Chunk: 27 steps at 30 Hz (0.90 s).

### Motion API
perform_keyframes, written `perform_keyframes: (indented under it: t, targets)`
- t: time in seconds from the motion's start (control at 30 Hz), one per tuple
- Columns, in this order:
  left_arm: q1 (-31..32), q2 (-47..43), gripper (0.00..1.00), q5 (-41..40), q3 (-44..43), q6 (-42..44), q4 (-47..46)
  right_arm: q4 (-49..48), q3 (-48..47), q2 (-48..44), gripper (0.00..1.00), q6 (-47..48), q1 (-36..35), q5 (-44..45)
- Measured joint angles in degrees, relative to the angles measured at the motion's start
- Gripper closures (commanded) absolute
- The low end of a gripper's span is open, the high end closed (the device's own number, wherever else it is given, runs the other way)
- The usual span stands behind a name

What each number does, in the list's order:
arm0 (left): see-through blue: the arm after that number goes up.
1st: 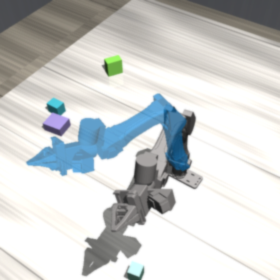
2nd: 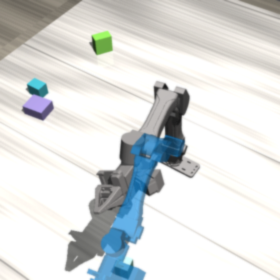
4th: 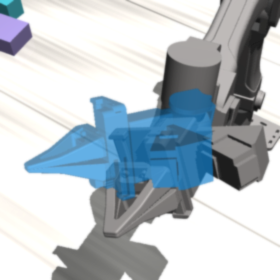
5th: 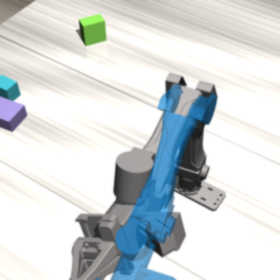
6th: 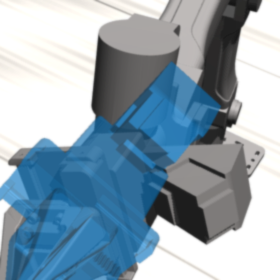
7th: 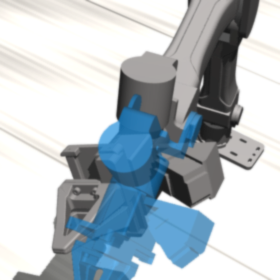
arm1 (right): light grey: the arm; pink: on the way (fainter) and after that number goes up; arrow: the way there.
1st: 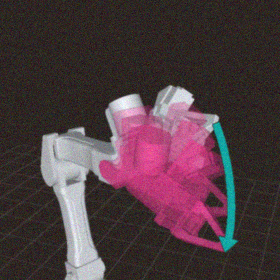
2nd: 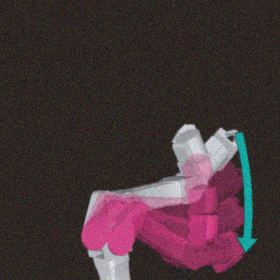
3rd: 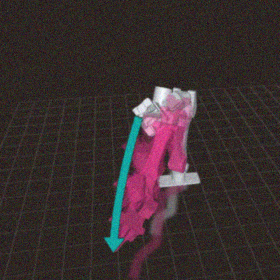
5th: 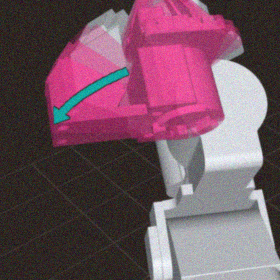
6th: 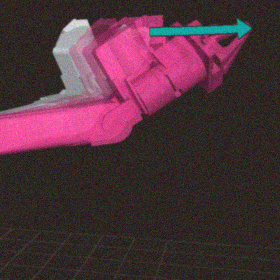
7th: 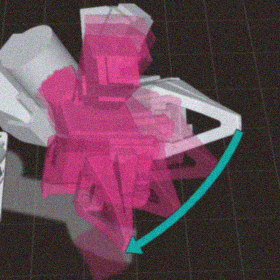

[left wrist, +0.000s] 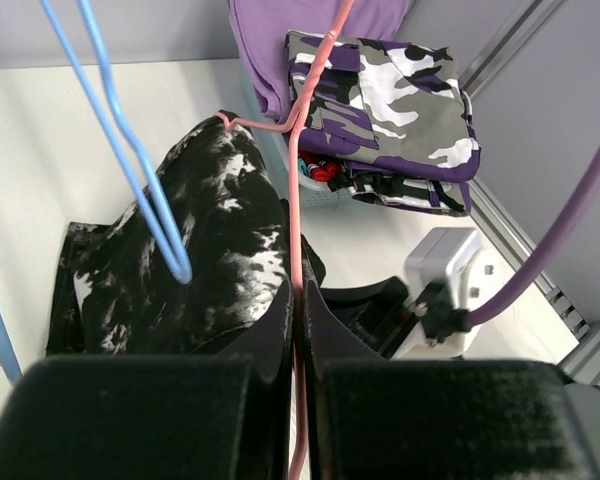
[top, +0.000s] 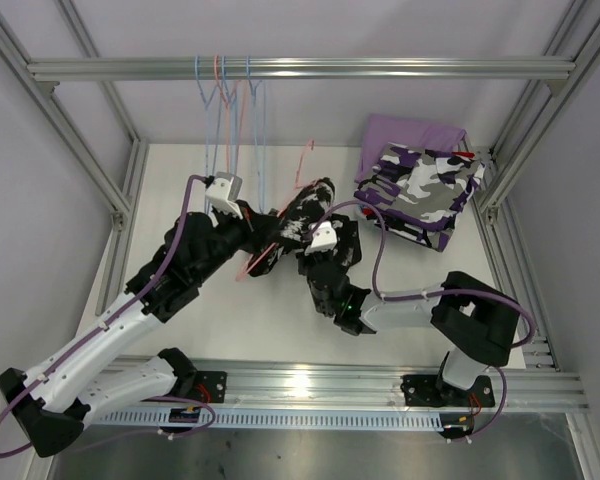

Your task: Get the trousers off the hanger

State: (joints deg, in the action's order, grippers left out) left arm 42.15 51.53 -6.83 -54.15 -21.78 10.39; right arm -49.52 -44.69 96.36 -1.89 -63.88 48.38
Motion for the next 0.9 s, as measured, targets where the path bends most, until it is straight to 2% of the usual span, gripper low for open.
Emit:
perform_keyframes:
  t: [0.57,0.9]
  targets:
    - [0.0,-0.2,1.0,0.1,-0.1,-0.2,-0.9,9.2,1.5,-16.7,1.0,2.0,2.7,-1.4]
    - [0.0,0.6,1.0,1.1,-0.1,-0.2,-1.2,15.9,0.2,-23.1,1.0,5.7,5.6,-2.8]
